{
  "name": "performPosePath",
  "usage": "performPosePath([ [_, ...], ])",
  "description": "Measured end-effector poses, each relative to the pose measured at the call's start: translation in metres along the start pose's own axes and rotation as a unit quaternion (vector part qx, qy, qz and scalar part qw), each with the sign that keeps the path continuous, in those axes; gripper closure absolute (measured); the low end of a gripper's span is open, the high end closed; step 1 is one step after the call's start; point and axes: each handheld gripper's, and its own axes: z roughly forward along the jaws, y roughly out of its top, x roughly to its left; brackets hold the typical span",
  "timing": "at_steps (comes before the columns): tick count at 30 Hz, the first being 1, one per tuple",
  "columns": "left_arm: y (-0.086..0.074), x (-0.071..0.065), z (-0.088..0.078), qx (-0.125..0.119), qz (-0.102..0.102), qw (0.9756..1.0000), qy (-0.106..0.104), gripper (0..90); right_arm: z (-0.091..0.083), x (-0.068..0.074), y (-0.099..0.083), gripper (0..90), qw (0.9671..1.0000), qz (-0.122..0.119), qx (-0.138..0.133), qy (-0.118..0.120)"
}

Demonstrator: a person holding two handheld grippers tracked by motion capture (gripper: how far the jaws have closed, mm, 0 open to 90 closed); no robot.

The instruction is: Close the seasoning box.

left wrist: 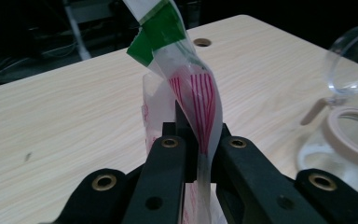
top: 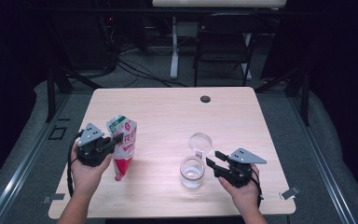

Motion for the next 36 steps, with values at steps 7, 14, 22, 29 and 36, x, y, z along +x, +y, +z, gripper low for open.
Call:
performPosePath([
  [7,0.004,-0.025,0.014,0.006,0.032,0.9988,-0.038,90.0,-0.004,-0.002,-0.001,52.6,1.0000,0.001,0.002,-0.007],
  [14,0.005,-0.045,0.028,0.012,0.058,0.9961,-0.066,90.0,-0.007,-0.002,-0.001,53.5,1.0000,-0.004,-0.001,-0.009],
  [22,0.000,-0.059,0.035,0.013,0.067,0.9917,-0.109,90.0,-0.010,-0.002,0.001,57.9,1.0000,-0.003,0.000,0.006],
  [29,-0.007,-0.068,0.033,0.028,0.070,0.9894,-0.124,90.0,-0.020,-0.001,0.012,63.9,0.9997,-0.009,-0.016,0.013],
  [36,-0.026,-0.062,0.020,0.042,0.058,0.9885,-0.133,89.6,-0.025,0.012,0.029,77.2,0.9972,-0.047,-0.012,0.057],
])
